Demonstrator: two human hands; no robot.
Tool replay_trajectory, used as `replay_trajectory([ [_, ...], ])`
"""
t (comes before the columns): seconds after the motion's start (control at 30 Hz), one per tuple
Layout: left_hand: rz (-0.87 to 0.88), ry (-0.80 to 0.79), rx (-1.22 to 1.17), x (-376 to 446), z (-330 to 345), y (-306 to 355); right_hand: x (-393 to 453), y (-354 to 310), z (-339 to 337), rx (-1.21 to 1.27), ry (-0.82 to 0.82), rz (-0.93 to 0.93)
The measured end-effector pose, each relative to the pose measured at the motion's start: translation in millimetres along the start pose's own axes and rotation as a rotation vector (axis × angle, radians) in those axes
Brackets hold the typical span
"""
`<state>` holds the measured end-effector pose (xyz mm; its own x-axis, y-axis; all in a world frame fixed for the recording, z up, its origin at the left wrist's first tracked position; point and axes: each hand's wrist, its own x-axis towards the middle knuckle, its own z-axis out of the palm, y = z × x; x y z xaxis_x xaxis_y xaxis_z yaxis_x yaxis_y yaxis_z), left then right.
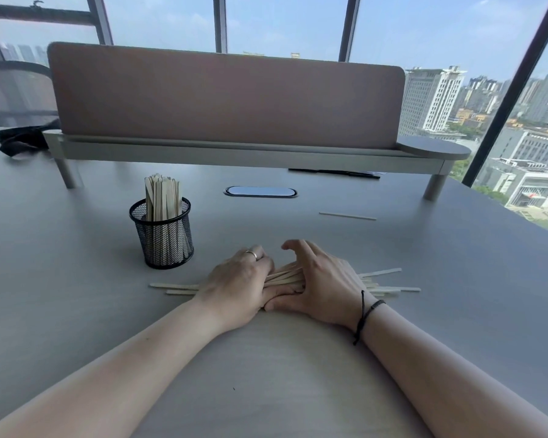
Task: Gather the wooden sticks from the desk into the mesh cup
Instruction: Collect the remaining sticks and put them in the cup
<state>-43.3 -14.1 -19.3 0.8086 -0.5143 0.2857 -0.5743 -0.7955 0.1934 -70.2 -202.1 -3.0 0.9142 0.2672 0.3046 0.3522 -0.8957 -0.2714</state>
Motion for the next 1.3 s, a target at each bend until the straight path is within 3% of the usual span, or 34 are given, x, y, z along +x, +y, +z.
replay_trajectory([
  [0.27, 0.054, -0.015, 0.104, 0, -6, 5, -2, 2, -3, 0.114, 0.070, 0.004],
  [0.47, 0.052, 0.032, 0.154, -2, -7, 2, -3, 10, -7, 0.348, 0.190, 0.082],
  [0.6, 0.072, 0.086, 0.128, -4, -6, -2, -4, 15, -7, 0.382, 0.140, 0.061],
  [0.83, 0.172, 0.338, 0.134, -3, -2, -17, -6, 15, -9, 0.400, 0.031, 0.068],
  [1.3, -0.058, 0.201, 0.085, -9, -17, -27, -7, 15, -13, 0.303, -0.127, 0.098],
])
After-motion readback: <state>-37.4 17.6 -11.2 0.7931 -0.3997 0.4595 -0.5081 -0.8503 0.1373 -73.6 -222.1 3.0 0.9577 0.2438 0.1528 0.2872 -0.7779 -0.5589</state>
